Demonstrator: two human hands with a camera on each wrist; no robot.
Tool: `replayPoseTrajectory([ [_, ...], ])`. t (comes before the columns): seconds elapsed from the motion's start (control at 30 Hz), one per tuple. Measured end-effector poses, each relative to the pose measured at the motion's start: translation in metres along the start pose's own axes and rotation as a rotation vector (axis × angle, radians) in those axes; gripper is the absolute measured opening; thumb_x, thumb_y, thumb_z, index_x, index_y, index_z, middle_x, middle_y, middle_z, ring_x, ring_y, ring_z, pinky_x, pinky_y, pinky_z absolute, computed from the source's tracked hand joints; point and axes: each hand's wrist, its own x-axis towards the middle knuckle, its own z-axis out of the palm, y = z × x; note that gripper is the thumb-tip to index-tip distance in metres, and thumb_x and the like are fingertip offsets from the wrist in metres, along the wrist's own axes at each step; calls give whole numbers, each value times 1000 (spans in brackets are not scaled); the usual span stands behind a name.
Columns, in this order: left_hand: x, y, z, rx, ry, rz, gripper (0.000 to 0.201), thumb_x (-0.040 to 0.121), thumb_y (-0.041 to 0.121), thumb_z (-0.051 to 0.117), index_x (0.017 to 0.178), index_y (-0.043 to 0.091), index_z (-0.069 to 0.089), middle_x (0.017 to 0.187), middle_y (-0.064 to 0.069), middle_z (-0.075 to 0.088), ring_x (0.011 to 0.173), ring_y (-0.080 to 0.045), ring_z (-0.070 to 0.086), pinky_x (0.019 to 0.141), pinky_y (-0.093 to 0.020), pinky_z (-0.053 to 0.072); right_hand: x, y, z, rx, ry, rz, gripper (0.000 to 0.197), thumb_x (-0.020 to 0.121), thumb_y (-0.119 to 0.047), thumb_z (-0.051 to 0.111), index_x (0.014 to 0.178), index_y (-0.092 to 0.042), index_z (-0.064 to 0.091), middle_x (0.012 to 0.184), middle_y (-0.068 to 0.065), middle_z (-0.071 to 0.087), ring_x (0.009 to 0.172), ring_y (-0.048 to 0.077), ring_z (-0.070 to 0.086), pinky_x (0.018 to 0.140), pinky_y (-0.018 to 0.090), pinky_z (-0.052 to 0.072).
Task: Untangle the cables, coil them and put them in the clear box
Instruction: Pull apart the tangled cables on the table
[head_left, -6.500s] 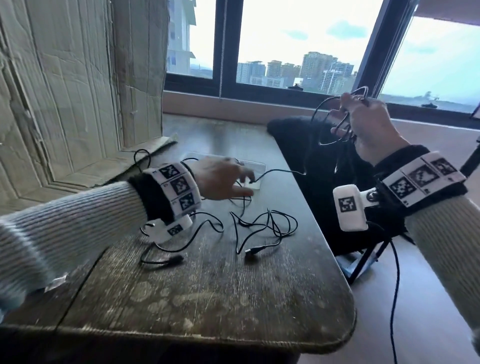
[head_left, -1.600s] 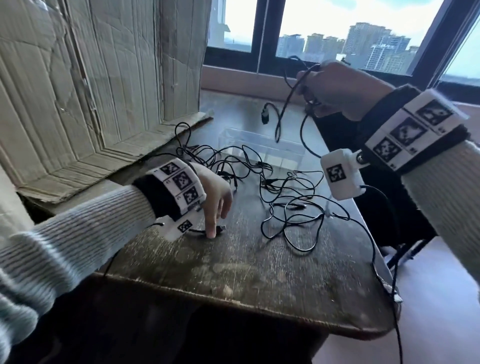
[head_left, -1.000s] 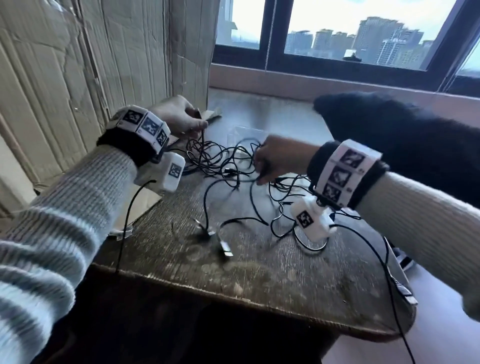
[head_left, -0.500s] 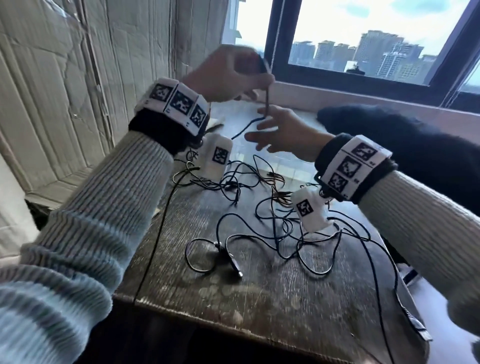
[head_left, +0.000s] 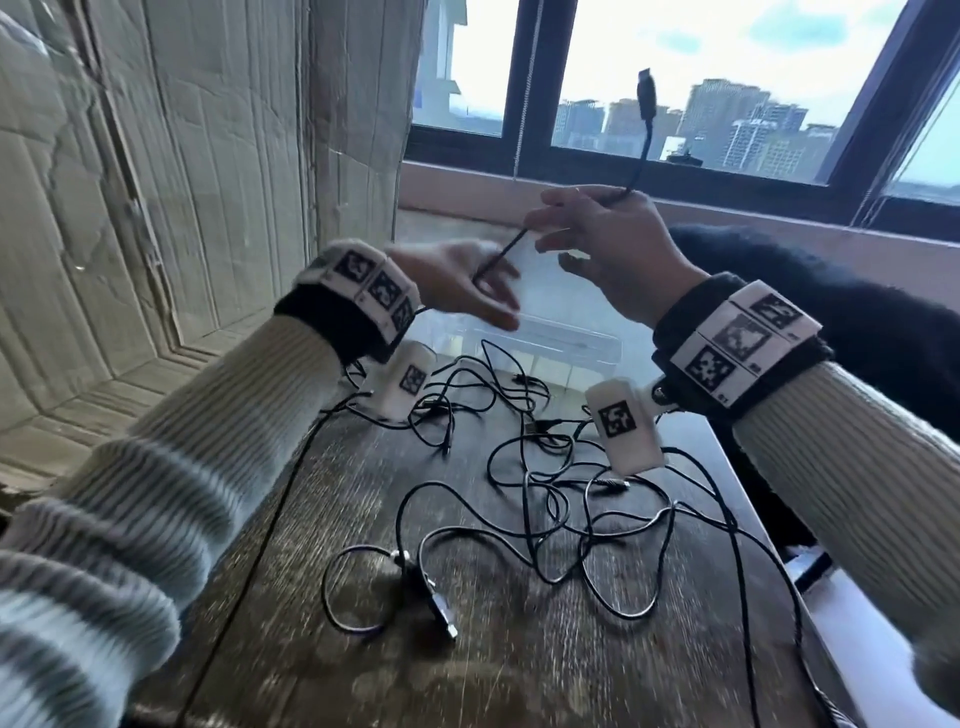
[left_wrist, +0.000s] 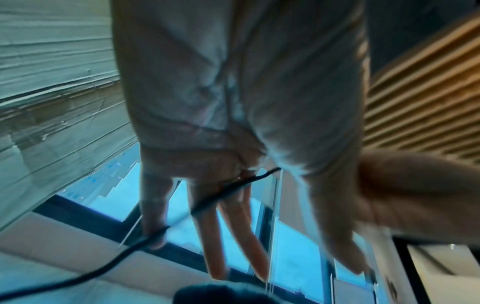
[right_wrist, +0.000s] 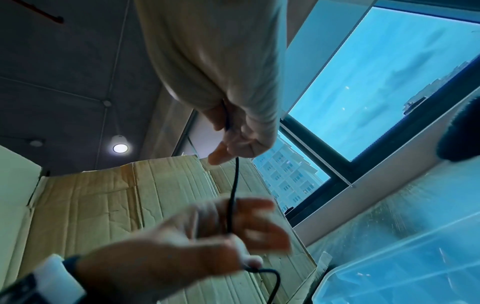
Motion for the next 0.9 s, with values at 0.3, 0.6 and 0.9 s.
replayPoseTrajectory([
  [0.3, 13, -98, -5, 347, 151, -263, 10, 87, 34, 66, 93, 31, 73, 125, 2, 55, 102, -15, 56, 92, -35, 48, 15, -19, -40, 187, 368, -130, 20, 99, -19, 48, 106, -8, 63, 91, 3, 76, 79, 20, 72, 62, 25, 54],
  [0.6, -12, -55, -39, -41, 424, -195, 26, 69, 10, 82, 94, 9, 74, 82, -3, 75, 74, -16, 73, 70, -30, 59, 22, -5, -36, -410, 227, 50, 27, 102, -26, 39, 77, -20, 48, 77, -4, 50, 67, 9, 49, 67, 25, 49],
  [0.9, 4, 3, -46, -32, 532, 112, 40, 69, 6, 82, 103, 9, 61, 94, -3, 71, 86, -12, 71, 78, -25, 57, 11, 24, 28, -497, -427, 153, 70, 64, -59, 70, 113, -10, 61, 109, 4, 65, 101, 16, 63, 78, 33, 58],
])
